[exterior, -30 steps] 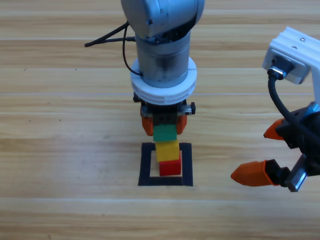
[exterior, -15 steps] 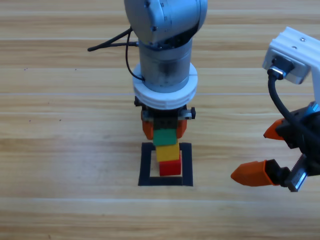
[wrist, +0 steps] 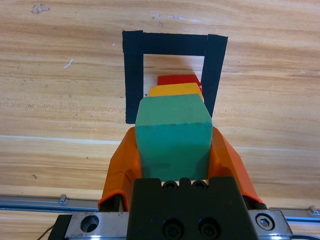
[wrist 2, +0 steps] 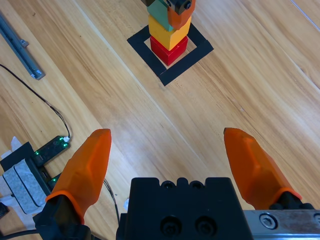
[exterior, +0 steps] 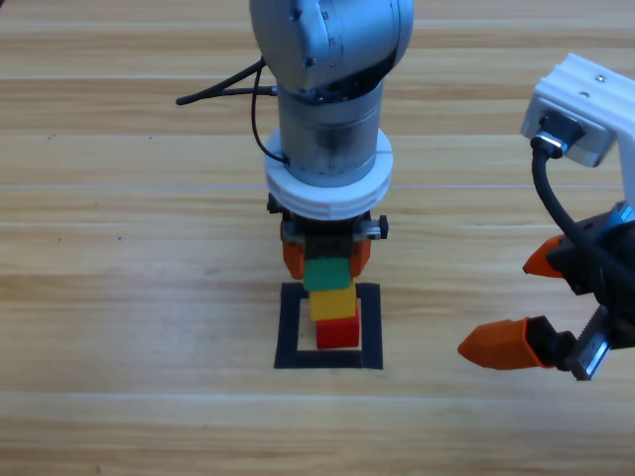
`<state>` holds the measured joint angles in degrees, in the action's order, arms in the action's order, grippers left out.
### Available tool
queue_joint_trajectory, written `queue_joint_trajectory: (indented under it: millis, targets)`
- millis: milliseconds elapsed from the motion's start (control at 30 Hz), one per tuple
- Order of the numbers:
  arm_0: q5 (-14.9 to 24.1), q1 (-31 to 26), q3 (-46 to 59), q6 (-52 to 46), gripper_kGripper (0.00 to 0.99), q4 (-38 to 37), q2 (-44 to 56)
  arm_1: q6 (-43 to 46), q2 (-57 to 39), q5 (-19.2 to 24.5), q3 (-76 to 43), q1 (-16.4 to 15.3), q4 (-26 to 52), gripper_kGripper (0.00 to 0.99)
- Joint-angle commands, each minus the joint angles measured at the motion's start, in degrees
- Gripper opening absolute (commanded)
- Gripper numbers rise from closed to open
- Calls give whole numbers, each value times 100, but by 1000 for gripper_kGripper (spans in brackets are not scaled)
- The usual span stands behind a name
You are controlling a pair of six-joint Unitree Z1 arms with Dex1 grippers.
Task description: Stack the blocks in the rectangular block: red at the bottom, yellow in the middle, green on top
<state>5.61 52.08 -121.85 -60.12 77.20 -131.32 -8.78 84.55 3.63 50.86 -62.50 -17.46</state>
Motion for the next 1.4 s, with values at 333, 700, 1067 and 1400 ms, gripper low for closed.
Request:
queue_joint_trajectory:
  millis: [333, 700, 1067, 1400]
  targets:
    - [46, 145, -58, 35, 255, -21, -297, -18, -308, 68, -129, -122, 76, 990]
    - [46, 189, -102, 0, 488, -12, -245, -9, -501, 191, -173, -122, 85, 990]
    - [63, 189, -102, 0, 492, -12, -245, -9, -519, 155, -173, -122, 85, 990]
    - [72, 189, -128, 18, 597, 5, -104, -1, -519, 147, -173, -122, 85, 990]
